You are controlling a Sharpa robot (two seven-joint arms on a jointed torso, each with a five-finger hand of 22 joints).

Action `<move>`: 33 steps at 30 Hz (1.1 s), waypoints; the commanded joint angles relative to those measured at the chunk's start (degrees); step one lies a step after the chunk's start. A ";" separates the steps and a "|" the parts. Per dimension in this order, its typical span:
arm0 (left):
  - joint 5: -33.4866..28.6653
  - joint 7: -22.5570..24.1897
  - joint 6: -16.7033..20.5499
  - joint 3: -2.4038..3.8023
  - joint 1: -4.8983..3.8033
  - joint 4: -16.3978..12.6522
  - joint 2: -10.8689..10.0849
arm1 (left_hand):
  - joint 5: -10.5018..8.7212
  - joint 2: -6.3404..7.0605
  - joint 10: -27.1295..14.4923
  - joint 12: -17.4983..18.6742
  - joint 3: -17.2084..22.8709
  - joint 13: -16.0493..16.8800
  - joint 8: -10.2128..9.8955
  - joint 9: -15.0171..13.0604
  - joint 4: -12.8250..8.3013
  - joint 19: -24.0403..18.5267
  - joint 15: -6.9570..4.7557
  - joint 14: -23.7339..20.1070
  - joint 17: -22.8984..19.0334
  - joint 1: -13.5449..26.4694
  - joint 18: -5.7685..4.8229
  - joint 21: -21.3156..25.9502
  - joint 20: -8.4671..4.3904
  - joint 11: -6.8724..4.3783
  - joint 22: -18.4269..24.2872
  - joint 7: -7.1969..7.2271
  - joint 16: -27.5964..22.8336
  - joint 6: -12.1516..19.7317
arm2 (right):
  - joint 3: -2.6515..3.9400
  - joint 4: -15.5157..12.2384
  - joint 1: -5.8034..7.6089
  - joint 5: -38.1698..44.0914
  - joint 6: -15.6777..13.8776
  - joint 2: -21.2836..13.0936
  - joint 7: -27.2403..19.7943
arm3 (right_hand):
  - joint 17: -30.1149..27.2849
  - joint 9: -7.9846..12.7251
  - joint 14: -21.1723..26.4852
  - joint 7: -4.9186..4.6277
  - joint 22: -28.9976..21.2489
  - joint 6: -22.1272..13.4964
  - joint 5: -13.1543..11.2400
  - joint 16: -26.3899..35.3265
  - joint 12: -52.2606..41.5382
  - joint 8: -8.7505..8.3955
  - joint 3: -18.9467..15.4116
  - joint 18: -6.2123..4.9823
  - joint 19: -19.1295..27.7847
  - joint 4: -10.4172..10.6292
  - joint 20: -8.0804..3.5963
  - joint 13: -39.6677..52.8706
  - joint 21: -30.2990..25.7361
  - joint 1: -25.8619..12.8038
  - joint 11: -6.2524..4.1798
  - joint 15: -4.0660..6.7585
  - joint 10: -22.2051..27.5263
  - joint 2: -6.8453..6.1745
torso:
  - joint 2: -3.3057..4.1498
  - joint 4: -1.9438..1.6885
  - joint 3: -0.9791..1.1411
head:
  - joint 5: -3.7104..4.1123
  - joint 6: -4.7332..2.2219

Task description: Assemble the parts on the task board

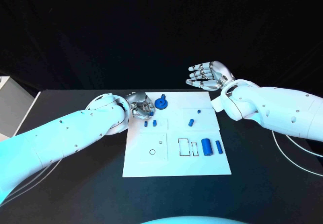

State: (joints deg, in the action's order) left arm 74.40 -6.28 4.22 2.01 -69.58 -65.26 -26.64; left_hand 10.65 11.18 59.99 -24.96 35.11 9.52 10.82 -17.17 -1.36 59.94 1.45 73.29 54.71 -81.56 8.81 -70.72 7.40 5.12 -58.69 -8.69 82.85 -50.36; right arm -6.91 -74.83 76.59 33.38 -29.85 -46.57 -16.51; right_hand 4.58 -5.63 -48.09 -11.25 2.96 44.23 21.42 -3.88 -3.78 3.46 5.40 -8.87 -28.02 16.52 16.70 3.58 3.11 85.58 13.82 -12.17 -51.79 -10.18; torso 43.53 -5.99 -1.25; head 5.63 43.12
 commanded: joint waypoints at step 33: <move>-50.90 21.16 1.01 6.40 3.42 -5.01 -13.82 | 0.08 -0.45 -5.20 -2.42 -2.79 -0.33 1.58 0.12 2.00 -13.13 1.85 -18.13 -29.45 2.85 1.78 14.08 1.75 2.02 13.36 -2.07 -15.42 -1.41 | -0.03 -2.65 -1.45 44.57 10.11 -6.79 12.01 | 49.21 -3.31 -37.75 2.87 28.40 19.15 -6.20 -60.00 0.15 3.99 21.82 -1.02 -40.19 -10.83 -12.27 0.77 44.27 -2.59 -10.12 13.37 -23.65 -3.82 | -0.05 -0.07 -0.01 | 1.68 -1.68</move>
State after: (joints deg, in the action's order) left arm 37.52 8.09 6.29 8.22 -66.52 -69.17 -40.13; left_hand 10.65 10.81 54.50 -27.11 32.55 9.25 12.21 -17.02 0.57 46.98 3.19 55.57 25.31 -79.36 10.19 -56.79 9.11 7.16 -45.45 -10.97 67.62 -51.64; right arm -6.95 -76.91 75.27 65.26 -22.72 -53.25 -9.33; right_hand 52.43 -8.85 -84.02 -8.46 30.59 63.02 15.42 -62.47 -3.84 7.72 26.93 -10.20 -67.88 5.70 4.40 4.28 46.71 83.50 3.58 0.86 -75.13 -14.07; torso 43.47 -5.94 -1.27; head 7.47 41.72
